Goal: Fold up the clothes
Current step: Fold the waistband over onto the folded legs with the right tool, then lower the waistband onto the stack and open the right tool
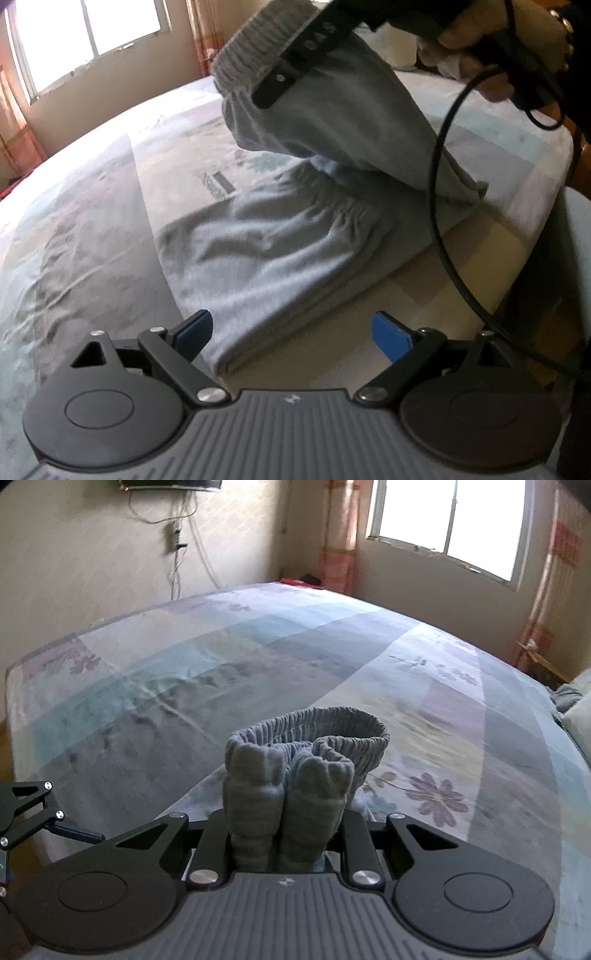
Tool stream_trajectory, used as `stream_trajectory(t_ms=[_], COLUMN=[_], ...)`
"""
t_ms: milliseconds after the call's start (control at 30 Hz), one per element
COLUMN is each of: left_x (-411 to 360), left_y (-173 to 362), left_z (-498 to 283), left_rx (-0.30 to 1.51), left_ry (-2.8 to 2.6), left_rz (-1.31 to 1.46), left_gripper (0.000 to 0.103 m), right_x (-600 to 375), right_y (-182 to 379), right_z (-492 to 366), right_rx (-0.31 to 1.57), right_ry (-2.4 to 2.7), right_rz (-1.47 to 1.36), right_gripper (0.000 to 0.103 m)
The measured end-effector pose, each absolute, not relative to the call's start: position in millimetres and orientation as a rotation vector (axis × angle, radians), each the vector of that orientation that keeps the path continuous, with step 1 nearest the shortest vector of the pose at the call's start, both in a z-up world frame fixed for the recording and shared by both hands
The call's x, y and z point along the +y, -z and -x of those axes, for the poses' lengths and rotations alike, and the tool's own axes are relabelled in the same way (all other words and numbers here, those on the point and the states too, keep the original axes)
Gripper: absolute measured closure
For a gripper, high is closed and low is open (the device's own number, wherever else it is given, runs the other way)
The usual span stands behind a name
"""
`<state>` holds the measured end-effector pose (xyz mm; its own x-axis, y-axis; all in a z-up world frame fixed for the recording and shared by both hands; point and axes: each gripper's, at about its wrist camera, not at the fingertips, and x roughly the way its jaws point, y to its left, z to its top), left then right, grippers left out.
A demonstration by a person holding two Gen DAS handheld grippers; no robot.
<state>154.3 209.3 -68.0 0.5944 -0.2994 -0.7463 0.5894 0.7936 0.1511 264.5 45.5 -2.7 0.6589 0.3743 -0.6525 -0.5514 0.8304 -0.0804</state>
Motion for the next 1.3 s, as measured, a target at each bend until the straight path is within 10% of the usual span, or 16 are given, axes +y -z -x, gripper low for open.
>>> stream_trajectory(t_ms=[667, 1300], left_x=[249.3, 266.2], left_y=[88.4, 75.5], left_z=[-139.7, -120.3], left_rx=[0.882, 0.874], left_ry=[0.463, 0.429], left_rz=[-0.356, -0.331], left_gripper=[0.010, 0.010], right_x=[156.7, 4.1], right_y=[81.6, 33.6], right_z=[-268.0, -231.6], right_rx=[0.742, 0.767], right_ry=[-0.627, -0.708], right_rz=[0.603, 0.242], right_gripper=[0.076, 0.012])
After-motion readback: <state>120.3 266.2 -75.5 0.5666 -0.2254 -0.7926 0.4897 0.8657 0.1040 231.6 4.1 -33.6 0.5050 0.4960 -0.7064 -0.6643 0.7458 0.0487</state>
